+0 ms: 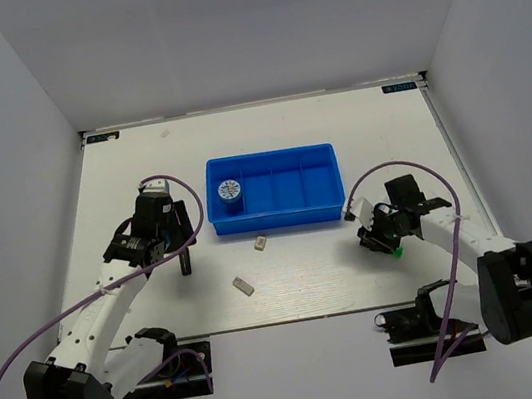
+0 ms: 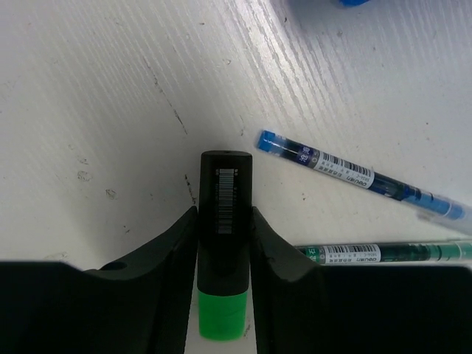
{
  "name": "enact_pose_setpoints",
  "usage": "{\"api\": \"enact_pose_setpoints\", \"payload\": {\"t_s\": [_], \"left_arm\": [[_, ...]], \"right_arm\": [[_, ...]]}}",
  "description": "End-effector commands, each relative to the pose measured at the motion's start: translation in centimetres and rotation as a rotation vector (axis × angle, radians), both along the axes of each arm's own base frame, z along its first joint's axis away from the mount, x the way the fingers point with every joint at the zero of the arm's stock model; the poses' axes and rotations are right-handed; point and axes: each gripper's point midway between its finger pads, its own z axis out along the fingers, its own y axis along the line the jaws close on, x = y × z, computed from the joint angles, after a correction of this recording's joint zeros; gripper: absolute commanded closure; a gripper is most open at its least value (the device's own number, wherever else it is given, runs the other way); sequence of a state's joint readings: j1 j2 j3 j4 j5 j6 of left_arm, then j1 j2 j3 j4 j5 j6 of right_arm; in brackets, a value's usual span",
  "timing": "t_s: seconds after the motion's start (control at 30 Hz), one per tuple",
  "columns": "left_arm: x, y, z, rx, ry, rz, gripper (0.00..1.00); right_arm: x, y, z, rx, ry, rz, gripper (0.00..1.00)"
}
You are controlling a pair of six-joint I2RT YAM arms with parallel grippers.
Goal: Sort the stationery into containers
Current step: Pick up the pen from the center of the board, then place the pen in the storage box.
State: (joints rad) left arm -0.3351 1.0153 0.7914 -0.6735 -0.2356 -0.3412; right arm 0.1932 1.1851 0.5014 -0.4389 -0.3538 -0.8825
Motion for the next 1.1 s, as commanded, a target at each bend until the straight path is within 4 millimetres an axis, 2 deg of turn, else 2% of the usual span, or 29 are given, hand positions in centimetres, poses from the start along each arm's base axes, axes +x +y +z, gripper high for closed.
{"api": "enact_pose_setpoints", "payload": {"t_s": [0.0,0.03,0.1,0.13,0.17,0.2,0.23,0.27,0.37,0.4,0.47,0.5,0.53,0.6,0.7,0.77,0.8,0.83,0.87,0.9,0.93,0.97,1.0,1.03,1.07], "left_arm": [[0.4,0.0,1.1,-0.013,-0.03,0.006,0.26],[0.4,-0.1,1.1,-0.012,-0.032,0.004,0.27],[0.3,-0.1,1.0,-0.014,-0.028,0.002,0.27],[0.4,0.0,1.0,-0.013,-0.025,0.004,0.27],[0.4,-0.2,1.0,-0.017,-0.027,0.001,0.27],[0.3,-0.2,0.9,-0.017,-0.02,-0.002,0.27],[0.3,-0.2,0.9,-0.015,-0.019,-0.002,0.28],[0.4,-0.2,0.7,-0.016,-0.018,0.0,0.28],[0.4,-0.2,0.7,-0.016,-0.017,-0.004,0.3],[0.4,-0.3,0.6,-0.02,-0.013,-0.005,0.3],[0.4,-0.3,0.4,-0.017,-0.004,-0.007,0.31],[0.3,-0.4,0.3,-0.02,0.0,-0.01,0.31],[0.4,-0.4,0.3,-0.019,0.001,-0.009,0.31],[0.4,-0.4,0.0,-0.011,0.011,-0.011,0.31],[0.4,-0.2,-0.3,0.001,0.02,-0.006,0.32],[0.4,-0.1,-0.7,0.012,0.033,-0.004,0.32],[0.5,0.0,-1.0,0.017,0.044,0.0,0.32],[0.3,0.1,-1.3,0.024,0.059,0.005,0.33],[0.4,0.2,-1.4,0.022,0.064,0.011,0.33],[0.4,0.4,-1.9,0.027,0.081,0.02,0.35],[0.5,0.4,-2.0,0.027,0.087,0.023,0.35],[0.5,0.5,-2.2,0.023,0.093,0.033,0.35],[0.5,0.6,-2.6,0.02,0.108,0.039,0.36],[0.5,0.8,-3.0,0.025,0.12,0.046,0.36],[0.6,1.0,-3.1,0.023,0.122,0.056,0.36]], "right_arm": [[-3.9,-2.6,-3.0,-0.143,0.145,0.05,0.67],[-5.1,-2.7,-3.1,-0.147,0.197,0.063,0.7],[-5.5,-2.2,-2.8,-0.122,0.234,0.084,0.76],[-6.7,-2.3,-2.6,-0.121,0.291,0.092,0.78],[-6.7,-1.9,-2.2,-0.103,0.303,0.102,0.82],[-6.6,-1.7,-2.0,-0.099,0.312,0.099,0.94],[-7.1,-1.7,-1.7,-0.096,0.34,0.097,0.97],[-6.7,-1.2,-1.1,-0.074,0.329,0.095,0.97],[-5.7,-0.1,1.5,-0.016,0.303,0.091,0.98],[-4.9,0.7,3.5,0.021,0.279,0.091,1.0],[-4.6,1.9,5.6,0.086,0.262,0.105,1.0],[-5.5,2.9,6.7,0.137,0.303,0.111,1.0],[-3.8,3.7,9.0,0.168,0.247,0.122,1.0],[-3.6,5.3,11.5,0.243,0.25,0.133,1.0],[-2.3,7.1,14.5,0.315,0.23,0.145,1.0],[-1.2,9.1,16.7,0.378,0.264,0.129,1.0],[-0.1,10.0,17.1,0.401,0.254,0.128,1.0],[0.6,11.7,18.9,0.444,0.295,0.086,1.0],[1.3,12.5,19.3,0.454,0.304,0.067,1.0],[3.2,13.8,19.6,0.48,0.267,0.067,1.0],[4.6,14.7,20.1,0.484,0.284,0.009,1.0],[5.2,16.5,20.6,0.5,0.32,-0.027,1.0],[7.2,17.7,21.4,0.534,0.251,-0.031,1.0],[8.2,18.7,22.3,0.547,0.263,-0.098,1.0],[10.0,20.2,21.6,0.541,0.283,-0.172,1.0]]}}
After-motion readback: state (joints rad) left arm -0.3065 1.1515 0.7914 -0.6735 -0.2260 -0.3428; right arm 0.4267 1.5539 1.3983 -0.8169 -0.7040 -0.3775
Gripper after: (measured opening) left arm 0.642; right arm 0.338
